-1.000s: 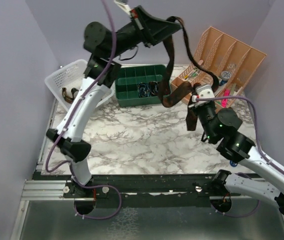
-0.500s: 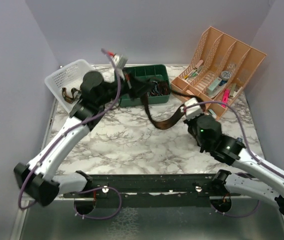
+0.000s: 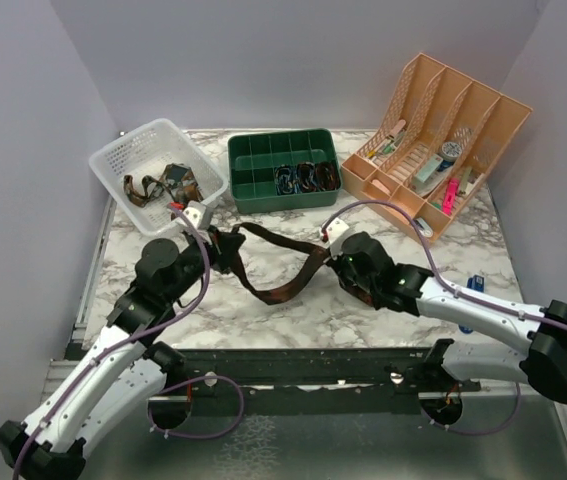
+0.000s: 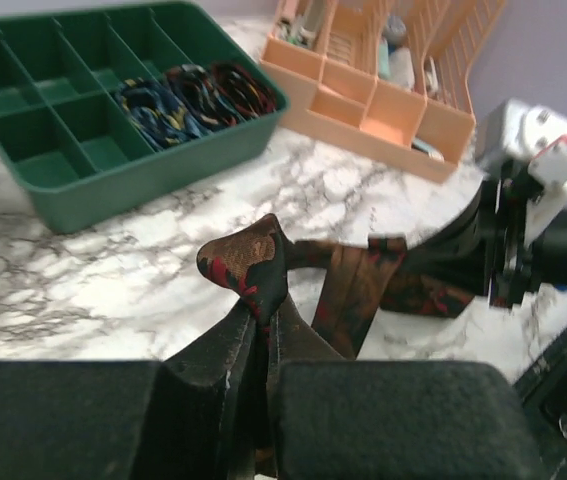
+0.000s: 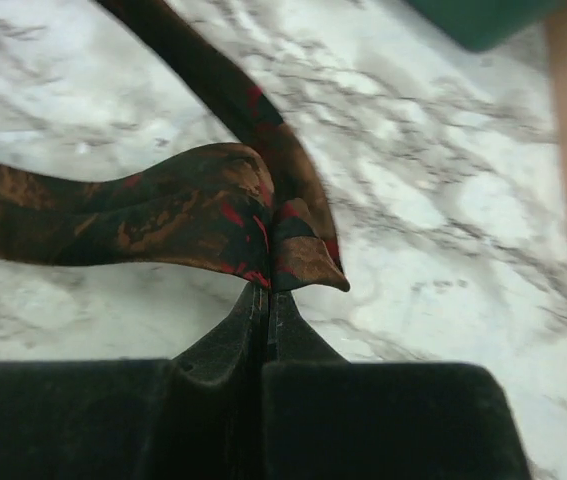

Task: Roll the ties
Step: Place the tie at the center of the board.

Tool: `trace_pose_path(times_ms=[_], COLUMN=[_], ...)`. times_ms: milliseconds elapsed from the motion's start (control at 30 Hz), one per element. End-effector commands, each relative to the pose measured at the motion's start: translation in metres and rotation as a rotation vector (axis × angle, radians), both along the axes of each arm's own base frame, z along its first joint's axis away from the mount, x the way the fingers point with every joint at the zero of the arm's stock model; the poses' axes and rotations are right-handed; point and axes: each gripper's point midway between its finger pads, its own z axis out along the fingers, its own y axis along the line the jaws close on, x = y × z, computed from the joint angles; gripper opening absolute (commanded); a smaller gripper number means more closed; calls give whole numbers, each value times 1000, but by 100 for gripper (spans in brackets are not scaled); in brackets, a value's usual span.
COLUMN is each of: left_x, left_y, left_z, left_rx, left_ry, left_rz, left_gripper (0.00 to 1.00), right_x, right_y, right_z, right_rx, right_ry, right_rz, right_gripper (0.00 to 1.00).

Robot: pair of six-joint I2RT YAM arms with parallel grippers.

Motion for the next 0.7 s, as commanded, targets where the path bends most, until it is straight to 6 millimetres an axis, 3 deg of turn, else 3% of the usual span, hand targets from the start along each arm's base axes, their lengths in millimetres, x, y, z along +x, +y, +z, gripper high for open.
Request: trace_pose_path(times_ms=[0,100,167,267,367,400,467,567,667], left_x=[2,-8,-13,-19,-22,-25,-31,-42,-50], left_y=[32,27,25,25,31,33,34,32,25], left_z=[-6,-14,-18,-16,-10,-6,-1,-1,-5], left_rx=[26,11,22,34,38,33,21,6,-24], left_ry=[7,50,85,123,132,126,119,156,199], left_rz=[159,119,94,83,108,107,96,67,23], left_gripper=[11,13,21,29,33,34,38,42,43], right_x=[-31,-73,-110,-140,-124,-110,-71,-51,-64], right_y=[48,63,75,84,72,61,18,-30,-42], right_z=[-8,-28,-37,-22,2,8,10,-9,-40], right_rx=[146,135,176,261,292,288,263,241,269], right_ry=[164,308,457,601,508,447,320,404,633], right_rz=[127,265,386,452,339,239,-80,-343,-458], right_gripper=[3,16,38,49,64,72,91,87,79])
